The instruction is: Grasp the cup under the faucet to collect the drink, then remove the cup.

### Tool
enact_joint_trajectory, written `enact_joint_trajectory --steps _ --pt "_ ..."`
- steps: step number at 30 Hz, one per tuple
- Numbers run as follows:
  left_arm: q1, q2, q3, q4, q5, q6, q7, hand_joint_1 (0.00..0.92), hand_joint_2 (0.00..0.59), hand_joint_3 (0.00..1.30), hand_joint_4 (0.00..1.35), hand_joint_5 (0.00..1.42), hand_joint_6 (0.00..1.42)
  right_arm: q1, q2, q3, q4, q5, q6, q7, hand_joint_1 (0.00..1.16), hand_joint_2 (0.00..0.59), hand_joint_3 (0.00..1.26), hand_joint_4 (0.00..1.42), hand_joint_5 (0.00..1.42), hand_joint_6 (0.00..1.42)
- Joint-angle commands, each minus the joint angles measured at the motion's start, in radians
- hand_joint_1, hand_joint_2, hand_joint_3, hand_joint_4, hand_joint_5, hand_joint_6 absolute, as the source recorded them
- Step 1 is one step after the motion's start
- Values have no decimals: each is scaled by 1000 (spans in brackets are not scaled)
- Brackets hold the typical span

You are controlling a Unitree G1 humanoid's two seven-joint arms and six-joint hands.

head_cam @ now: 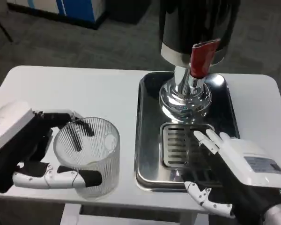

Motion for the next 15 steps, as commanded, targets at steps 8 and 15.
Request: enact_joint_trajectory --steps 8,15 --pt "-226 -68 -194 140 121 46 91 474 49 972 1124 1320 1424 13 -2 -87 -36 -9 48 21 386 496 25 0 0 35" --pt "-341 -101 -299 236 191 39 118 474 49 972 1124 1320 1424 13 -13 -162 -58 24 67 24 386 499 0 0 0 33"
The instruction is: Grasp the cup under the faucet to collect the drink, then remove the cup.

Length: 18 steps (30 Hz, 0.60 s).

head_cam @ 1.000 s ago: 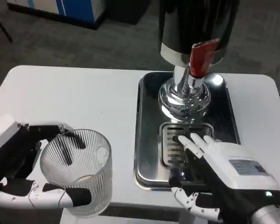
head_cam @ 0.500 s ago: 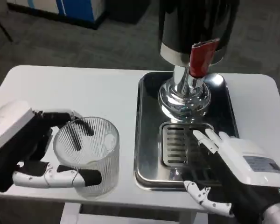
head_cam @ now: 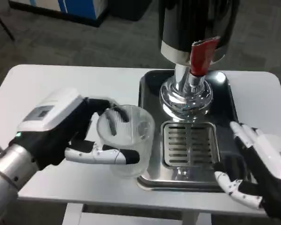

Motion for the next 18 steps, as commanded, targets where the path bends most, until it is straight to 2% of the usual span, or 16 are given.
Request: enact_joint_trajectory --steps 1,10,18 --pt "-59 -20 -46 41 34 -10 45 474 49 972 1124 1320 1424 7 -8 -48 -24 30 12 2 386 499 0 0 0 33" --pt "-131 -58 -136 113 113 -12 88 474 49 972 1124 1320 1424 18 -23 -109 -40 75 22 -8 377 502 0 0 0 32" --pt "-235 -118 -217 191 219 -9 185 474 49 969 1124 1320 1424 52 -48 -162 -68 132 22 -8 371 504 0 0 0 32"
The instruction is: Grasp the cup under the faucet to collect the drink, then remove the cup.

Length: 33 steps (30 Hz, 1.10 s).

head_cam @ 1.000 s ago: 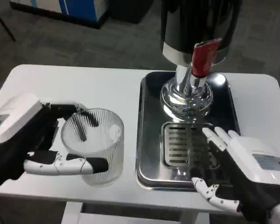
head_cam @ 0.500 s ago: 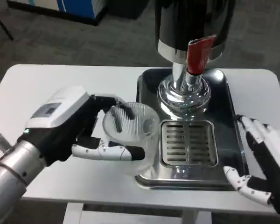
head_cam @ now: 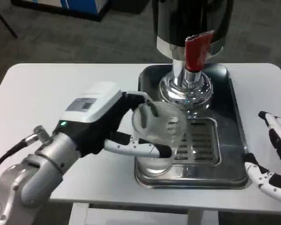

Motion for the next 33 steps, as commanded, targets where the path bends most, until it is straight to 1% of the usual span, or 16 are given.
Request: enact_joint_trajectory --steps 1,5,8,12,14,17,19,20,23,29,31,33 --pt "-68 -29 -42 49 58 -8 69 473 48 964 1124 1320 1424 37 -13 -23 -29 34 -1 -8 370 504 0 0 0 32" --pt "-85 -37 -60 68 74 -11 87 473 48 936 1067 1284 1420 55 -25 -27 -38 63 -13 -11 368 503 0 0 0 32" --pt "-87 -36 -62 71 74 -11 91 473 44 873 996 1221 1410 63 -31 -25 -40 78 -13 -15 366 500 1 0 0 32" --pt "-88 -34 -66 73 72 -10 95 454 38 743 854 1103 1377 68 -35 -23 -40 92 -12 -25 362 497 3 0 0 32" --pt "-88 -32 -68 73 71 -10 97 415 52 668 743 1014 1343 69 -36 -24 -37 97 -11 -30 360 495 5 0 0 32" --pt "-89 -31 -70 74 70 -9 98 334 81 532 606 908 1239 73 -38 -24 -35 103 -8 -34 356 494 18 0 0 32" --pt "-89 -31 -70 74 70 -9 99 293 83 434 498 819 1143 76 -38 -22 -35 105 -7 -36 355 494 22 0 0 32" --pt "-91 -32 -81 64 97 20 89 281 84 401 458 765 1088 77 -38 -20 -35 106 -7 -37 354 494 24 0 0 32" --pt "-96 -35 -99 44 155 71 86 271 86 356 410 672 986 77 -34 -16 -36 109 -5 -40 351 493 33 0 0 42" --pt "-108 -39 -114 36 181 105 72 263 97 279 321 568 874 71 -34 -10 -28 115 -2 -46 349 493 34 0 0 45" --pt "-109 -41 -115 35 179 102 82 258 94 215 282 534 831 69 -34 -9 -26 116 0 -49 349 493 38 0 0 46" --pt "-112 -44 -116 35 174 100 86 242 93 122 263 520 811 69 -34 -8 -24 117 2 -52 348 493 40 0 0 47"
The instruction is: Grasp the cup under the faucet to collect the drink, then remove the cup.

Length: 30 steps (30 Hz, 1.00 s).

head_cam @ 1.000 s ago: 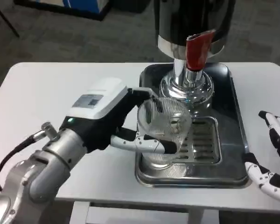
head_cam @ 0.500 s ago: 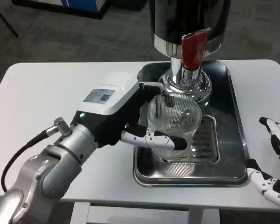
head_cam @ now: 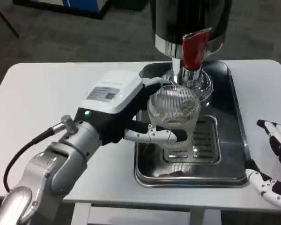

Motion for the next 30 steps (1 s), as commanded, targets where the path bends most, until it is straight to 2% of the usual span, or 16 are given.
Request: enact_joint_trajectory --steps 1,5,15,30 --pt "-8 -1 -7 -6 -2 3 6 230 93 84 254 518 802 5 2 7 -1 7 5 -17 348 493 41 0 0 47" --pt "-18 -7 -2 1 -18 4 0 215 94 3 228 518 796 7 -1 6 1 10 8 -19 348 493 45 0 0 49" --pt "-12 -7 9 -16 -40 1 7 205 107 0 204 532 783 7 -2 12 3 8 13 -19 346 493 60 0 0 49" --pt "48 3 49 -119 -82 4 4 215 119 0 212 596 879 13 -4 17 -1 8 17 -16 349 501 94 0 0 50"
